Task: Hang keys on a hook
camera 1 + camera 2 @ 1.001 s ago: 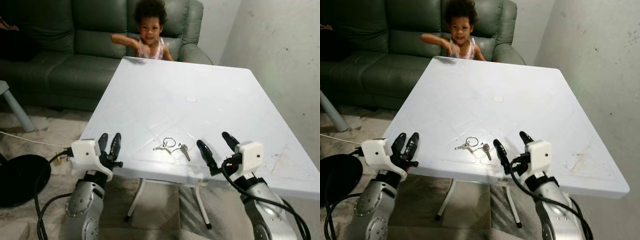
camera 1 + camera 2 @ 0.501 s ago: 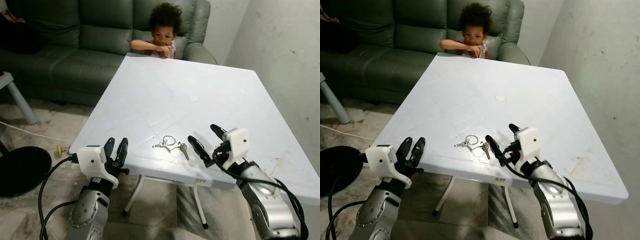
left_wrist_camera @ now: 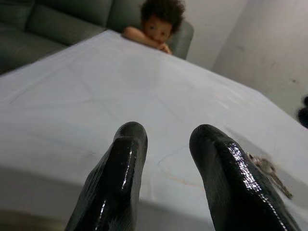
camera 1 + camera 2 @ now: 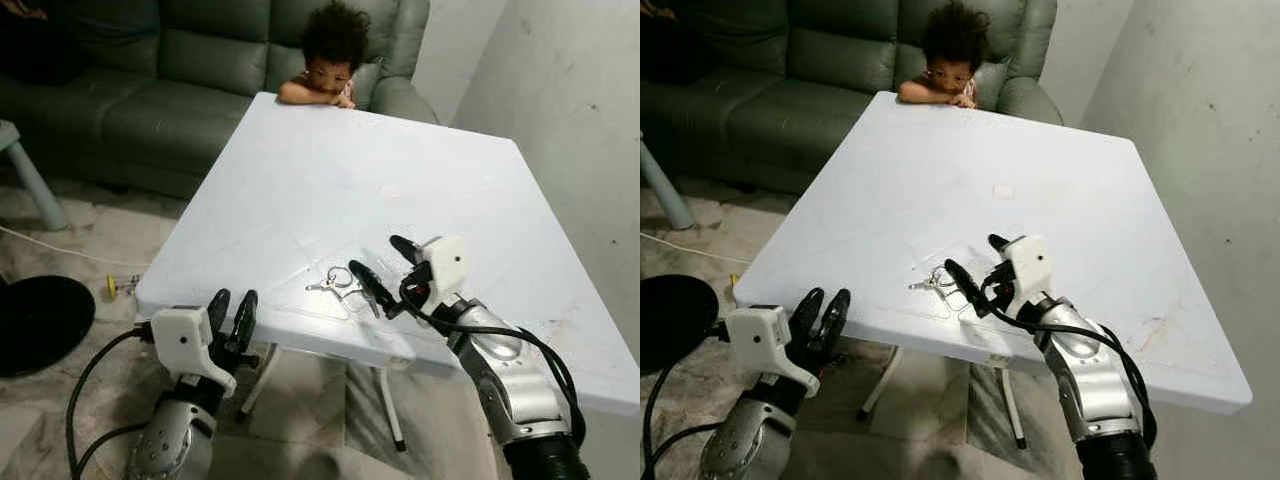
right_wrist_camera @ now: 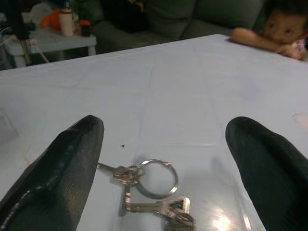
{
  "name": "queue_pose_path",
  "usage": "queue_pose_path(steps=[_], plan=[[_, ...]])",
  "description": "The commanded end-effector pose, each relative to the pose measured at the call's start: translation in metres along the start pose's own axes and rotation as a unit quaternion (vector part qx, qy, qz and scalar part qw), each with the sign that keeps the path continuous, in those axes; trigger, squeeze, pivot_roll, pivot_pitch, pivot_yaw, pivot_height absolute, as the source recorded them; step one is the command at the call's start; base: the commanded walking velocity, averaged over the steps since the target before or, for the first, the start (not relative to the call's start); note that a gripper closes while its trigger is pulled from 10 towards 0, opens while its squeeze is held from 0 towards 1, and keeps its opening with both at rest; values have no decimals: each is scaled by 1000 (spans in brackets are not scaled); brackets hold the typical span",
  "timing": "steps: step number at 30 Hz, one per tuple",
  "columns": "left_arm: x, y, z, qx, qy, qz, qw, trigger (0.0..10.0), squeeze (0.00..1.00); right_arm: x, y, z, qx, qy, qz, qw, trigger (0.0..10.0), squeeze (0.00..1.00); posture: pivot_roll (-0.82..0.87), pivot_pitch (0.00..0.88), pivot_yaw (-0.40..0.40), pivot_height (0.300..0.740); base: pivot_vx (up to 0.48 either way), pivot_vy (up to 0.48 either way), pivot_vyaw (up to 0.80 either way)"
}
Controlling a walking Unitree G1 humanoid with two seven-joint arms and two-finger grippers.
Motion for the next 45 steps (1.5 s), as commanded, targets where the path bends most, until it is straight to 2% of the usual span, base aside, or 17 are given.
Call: queue_pose_path(steps=[1, 12, 14, 17, 25, 34, 41, 42, 43, 44, 45], plan=[[-1, 8, -4, -5, -6, -5, 1000, 10000, 0, -1, -1, 4, 10, -9, -2, 1000, 10000, 0, 209, 125, -165, 740, 0, 0, 0], [-1, 10, -20, 8, -19, -7, 1000, 10000, 0, 2, -9, 18, 23, -14, 5, 1000, 10000, 0, 232, 177, -171, 740, 0, 0, 0], [-2, 10, -27, 14, -26, -8, 1000, 10000, 0, -2, -19, 24, 27, -21, 2, 999, 10000, 0, 242, 193, -175, 740, 0, 0, 0], [-2, 10, -29, 18, -28, -9, 999, 10000, 0, -2, -22, 26, 27, -24, 3, 999, 10000, 0, 244, 200, -177, 740, 0, 0, 0], [-3, 12, -40, 31, -37, -13, 999, 10000, 0, 1, -50, 31, 39, -21, 15, 999, 10000, 0, 255, 231, -186, 740, 0, 0, 0], [-4, 13, -44, 39, -42, -14, 998, 10000, 0, 4, -58, 35, 33, -16, 29, 999, 10000, 0, 265, 246, -190, 740, 0, 0, 0], [-2, 13, -46, 44, -42, -13, 998, 10000, 0, 8, -57, 41, 10, -12, 29, 999, 10000, 0, 277, 255, -192, 740, 0, 0, 0], [-2, 12, -46, 45, -42, -12, 998, 10000, 0, 9, -57, 41, 8, -8, 29, 1000, 6784, 0, 278, 256, -192, 740, 0, 0, 0], [-2, 12, -46, 46, -42, -12, 998, 10000, 0, 10, -57, 42, 7, -5, 29, 1000, 6784, 0, 279, 256, -191, 740, 0, 0, 0], [-2, 12, -46, 46, -43, -12, 998, 10000, 0, 10, -57, 42, 6, -4, 32, 999, 3882, 0, 279, 259, -192, 740, 0, 0, 0], [-2, 12, -47, 47, -43, -12, 998, 10000, 0, 11, -58, 42, 7, -3, 35, 999, 3882, 0, 280, 259, -192, 740, 0, 0, 0]])
Point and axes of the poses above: a point about 5 cm out from each wrist's last joint towards the gripper, its own z axis pointing out of the wrist towards the gripper, its own x axis along the axis of the wrist's last joint, y = z × x, the point moved 6 cm from there along z, pointing out of the wrist towards the gripper, and after that the axes turned 11 degrees about -z, right-handed, at the moved point
